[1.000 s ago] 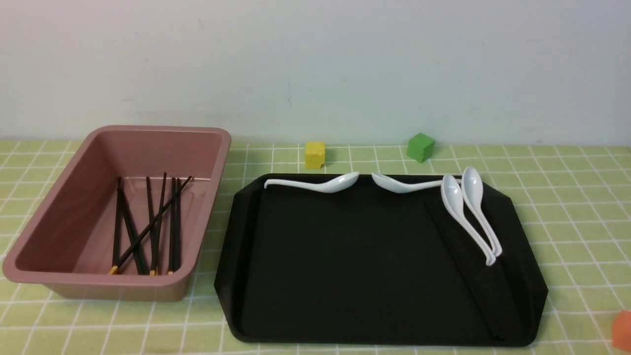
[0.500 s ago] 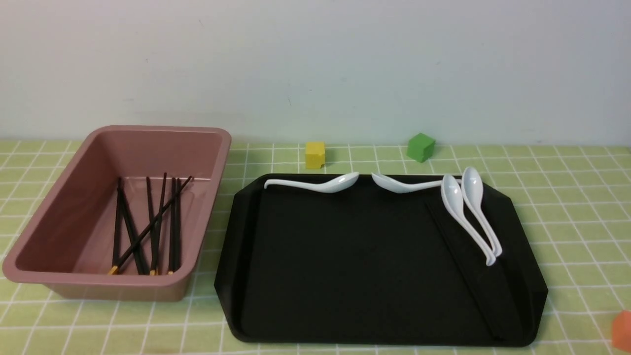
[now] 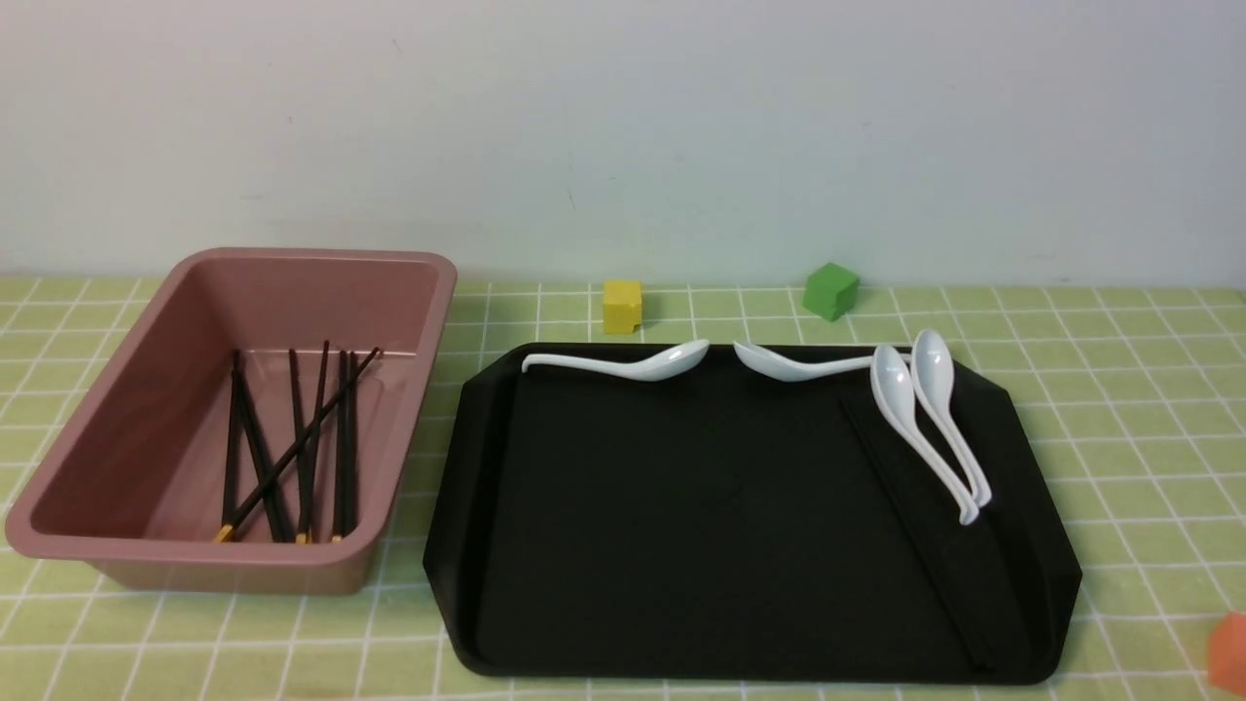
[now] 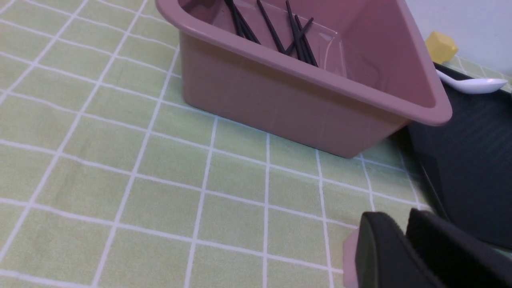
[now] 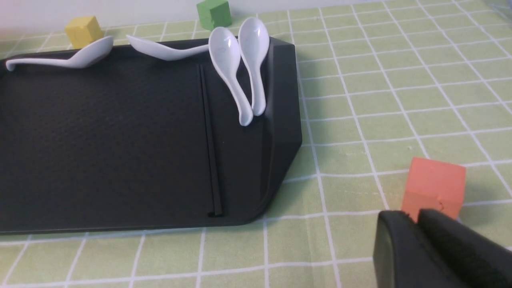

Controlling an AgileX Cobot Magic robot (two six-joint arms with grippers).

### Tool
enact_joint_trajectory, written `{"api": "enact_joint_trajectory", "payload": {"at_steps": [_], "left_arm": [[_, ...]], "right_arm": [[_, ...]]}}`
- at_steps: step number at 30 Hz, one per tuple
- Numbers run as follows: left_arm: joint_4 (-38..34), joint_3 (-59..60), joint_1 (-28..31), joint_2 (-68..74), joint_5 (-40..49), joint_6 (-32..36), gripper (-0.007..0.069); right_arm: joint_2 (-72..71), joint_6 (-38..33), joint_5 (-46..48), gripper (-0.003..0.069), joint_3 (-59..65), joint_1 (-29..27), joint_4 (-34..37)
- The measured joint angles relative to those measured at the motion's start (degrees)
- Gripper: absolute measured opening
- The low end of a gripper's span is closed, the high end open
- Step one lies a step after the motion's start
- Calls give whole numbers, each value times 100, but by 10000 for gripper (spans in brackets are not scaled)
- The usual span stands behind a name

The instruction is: On green tablecloth take chopsticks from black tray and put them in box.

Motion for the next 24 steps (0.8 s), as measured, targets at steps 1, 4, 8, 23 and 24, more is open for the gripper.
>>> {"api": "enact_joint_trajectory", "payload": {"at_steps": [1,4,8,23,24], "left_arm": [[0,0,0,0,0,0,111],[0,0,0,0,0,0,113],[0,0,0,0,0,0,113],[0,0,0,0,0,0,122],[0,0,0,0,0,0,123]], "right_arm": [[0,0,1,90,0,0,0],[0,0,6,94,0,0,0],[0,0,6,96,0,0,0],[0,0,17,104,0,0,0],[0,0,17,105,0,0,0]]}}
